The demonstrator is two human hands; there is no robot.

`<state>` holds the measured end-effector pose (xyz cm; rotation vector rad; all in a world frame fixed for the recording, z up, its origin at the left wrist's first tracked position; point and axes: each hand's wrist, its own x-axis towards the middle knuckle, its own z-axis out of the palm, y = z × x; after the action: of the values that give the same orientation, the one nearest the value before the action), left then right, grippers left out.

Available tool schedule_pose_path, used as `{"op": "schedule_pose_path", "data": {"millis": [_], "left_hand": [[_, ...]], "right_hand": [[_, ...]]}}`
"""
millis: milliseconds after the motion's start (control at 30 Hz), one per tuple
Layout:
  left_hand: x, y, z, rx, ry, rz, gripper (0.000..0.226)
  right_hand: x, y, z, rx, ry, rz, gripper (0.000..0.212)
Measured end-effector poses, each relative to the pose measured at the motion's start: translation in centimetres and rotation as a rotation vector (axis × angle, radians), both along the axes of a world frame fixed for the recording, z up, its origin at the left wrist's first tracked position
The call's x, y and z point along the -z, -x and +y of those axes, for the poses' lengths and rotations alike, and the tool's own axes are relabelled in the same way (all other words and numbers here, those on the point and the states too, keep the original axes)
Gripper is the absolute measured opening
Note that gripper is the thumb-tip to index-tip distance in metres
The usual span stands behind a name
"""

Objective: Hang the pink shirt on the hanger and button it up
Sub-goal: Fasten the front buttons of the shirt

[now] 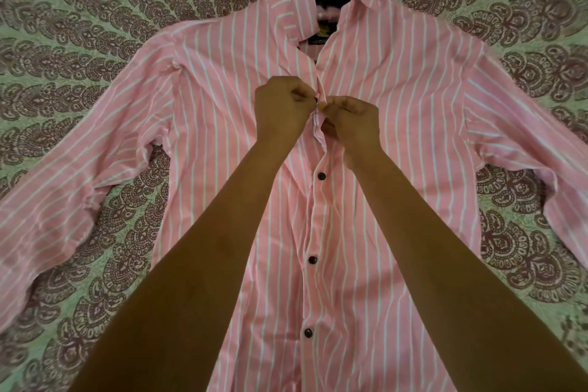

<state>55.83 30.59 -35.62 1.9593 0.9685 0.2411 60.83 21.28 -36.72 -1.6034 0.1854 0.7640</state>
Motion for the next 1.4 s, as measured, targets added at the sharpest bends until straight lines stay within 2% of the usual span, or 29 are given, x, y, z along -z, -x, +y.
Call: {"op": "schedule_pose_path", "data": {"millis": [133, 233, 333, 600, 833, 967, 1100, 1267, 1400], "left_hand": [[-0.3, 0.2, 0.3, -0.064, 0.153, -0.019, 0.009], [-0.1, 0.2, 0.1, -0.021, 0.015, 0.072, 0.01], [0.3, 0.2, 0.0, -0.015, -0.087, 0.14, 0.011], [-0.4, -0.1, -0.7, -0.158, 0.222, -0.04, 0.009], [-1.1, 0.4, -0.8, -0.145, 0.324, -0.096, 0.018], [-1.4, 0.3, -0.6, -0.102, 0.302, -0.08, 0.024], [-1.4, 0.2, -0.7, -0.067, 0.286, -0.074, 0.025], [-1.4, 0.6, -0.8, -0.074, 0.289, -0.071, 0.025], [-1.3, 0.5, -0.8, -0.075, 0.272, -0.058, 0.025]], "right_hand": [[0.0, 0.3, 0.0, 0.025, 0.021, -0.022, 0.019], [-0.3, 0.8, 0.1, 0.014, 0.026, -0.101, 0.013], [-0.3, 0.9, 0.0, 0.037, -0.034, -0.089, 0.015], [1.1, 1.1, 0.2, 0.078, 0.064, -0.074, 0.014], [0.7, 1.3, 0.5, 0.092, 0.08, -0.104, 0.02], [0.4, 1.5, 0.6, 0.053, 0.085, -0.153, 0.023], [0.1, 1.6, 0.6, 0.099, 0.079, -0.135, 0.011], [0.4, 1.4, 0.7, 0.085, 0.114, -0.205, 0.009], [0.6, 1.5, 0.5, 0.111, 0.05, -0.144, 0.02]]}}
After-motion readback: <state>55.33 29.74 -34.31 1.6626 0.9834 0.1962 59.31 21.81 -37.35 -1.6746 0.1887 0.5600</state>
